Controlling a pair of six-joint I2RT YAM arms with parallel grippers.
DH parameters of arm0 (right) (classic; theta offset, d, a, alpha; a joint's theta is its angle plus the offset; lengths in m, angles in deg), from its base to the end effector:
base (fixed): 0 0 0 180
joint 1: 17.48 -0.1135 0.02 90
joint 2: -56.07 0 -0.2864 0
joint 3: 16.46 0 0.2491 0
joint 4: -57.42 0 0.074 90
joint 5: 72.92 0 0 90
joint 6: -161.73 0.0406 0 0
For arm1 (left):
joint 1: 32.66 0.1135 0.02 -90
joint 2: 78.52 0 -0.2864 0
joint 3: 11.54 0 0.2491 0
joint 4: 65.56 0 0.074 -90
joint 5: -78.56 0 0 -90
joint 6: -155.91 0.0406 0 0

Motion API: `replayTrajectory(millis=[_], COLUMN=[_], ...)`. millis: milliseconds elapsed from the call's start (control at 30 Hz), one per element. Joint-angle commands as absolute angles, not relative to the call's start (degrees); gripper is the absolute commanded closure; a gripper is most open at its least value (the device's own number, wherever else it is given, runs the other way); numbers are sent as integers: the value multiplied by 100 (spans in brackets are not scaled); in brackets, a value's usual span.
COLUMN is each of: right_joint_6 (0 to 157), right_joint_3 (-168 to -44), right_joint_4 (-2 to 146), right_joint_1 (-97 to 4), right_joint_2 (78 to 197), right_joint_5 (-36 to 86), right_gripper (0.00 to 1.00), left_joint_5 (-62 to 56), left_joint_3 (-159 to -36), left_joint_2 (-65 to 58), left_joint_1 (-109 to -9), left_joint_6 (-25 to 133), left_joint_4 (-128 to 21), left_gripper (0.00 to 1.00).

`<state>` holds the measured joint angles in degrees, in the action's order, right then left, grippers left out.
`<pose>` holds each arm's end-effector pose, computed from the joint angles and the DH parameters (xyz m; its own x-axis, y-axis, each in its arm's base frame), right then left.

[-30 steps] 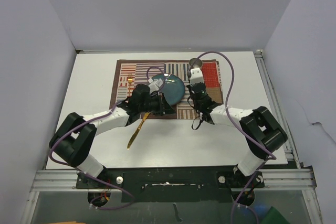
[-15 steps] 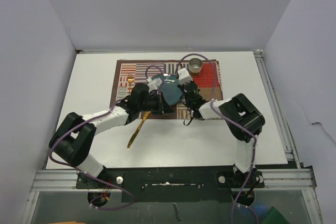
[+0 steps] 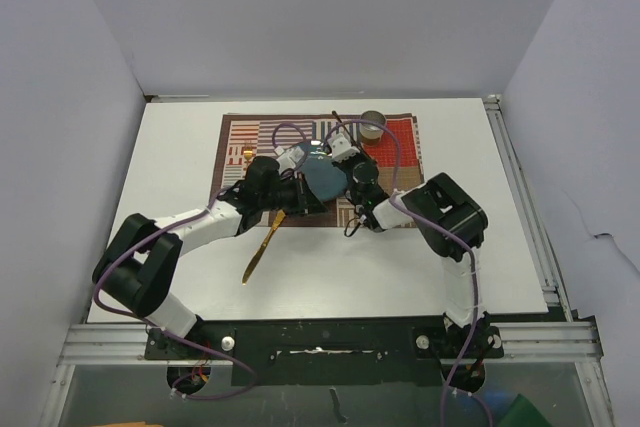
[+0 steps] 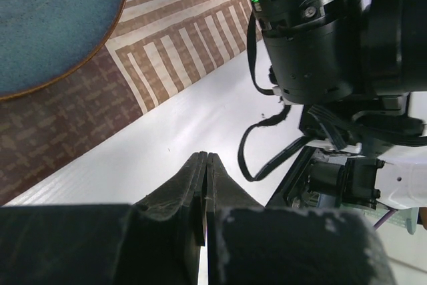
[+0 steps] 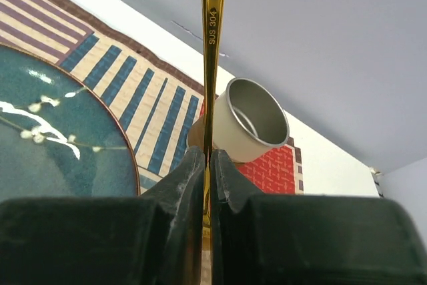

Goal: Set the dinner table for one person
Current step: Place the spoon on the napkin.

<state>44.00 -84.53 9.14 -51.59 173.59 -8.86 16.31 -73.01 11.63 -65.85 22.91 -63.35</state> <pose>0.3616 0.2235 0.1760 0.0512 -0.4707 -0.8808 -0.1337 0.8708 -0.4731 0.2688 -0.1985 0.2239 -0.8727 -0.1504 -0.4646 0.3059 0.5733 -0.7601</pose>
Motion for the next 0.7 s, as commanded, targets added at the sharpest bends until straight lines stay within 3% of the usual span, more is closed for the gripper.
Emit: replayTrajectory(millis=[0, 133, 267, 467, 667], right_joint_6=[3823, 3702, 4106, 5567, 7404], right_joint_3=[-8152, -7937, -7975, -8220, -8858], right_joint_4=[-886, -2029, -1073, 1513, 5132], right_joint_1=[-5080, -5079, -5107, -5171, -5223], right_joint_2=[17776, 18220, 17858, 16924, 16331], right_joint_5=[-677, -1048, -1272, -1806, -2045], right_gripper=[100, 100, 100, 100, 100], left_joint_5=[1830, 1836, 1818, 1815, 1774], left_joint_3=[-7482, -7468, -7490, -7484, -7441], left_joint_2=[1216, 1197, 1160, 1130, 1001], left_joint_1=[-6535, -6535, -6528, -6533, -6536], left_joint_6=[2373, 2350, 2354, 2344, 2310], left_joint_4=[-6502, -6516, -6499, -6490, -6516], left_gripper=[100, 100, 100, 100, 100])
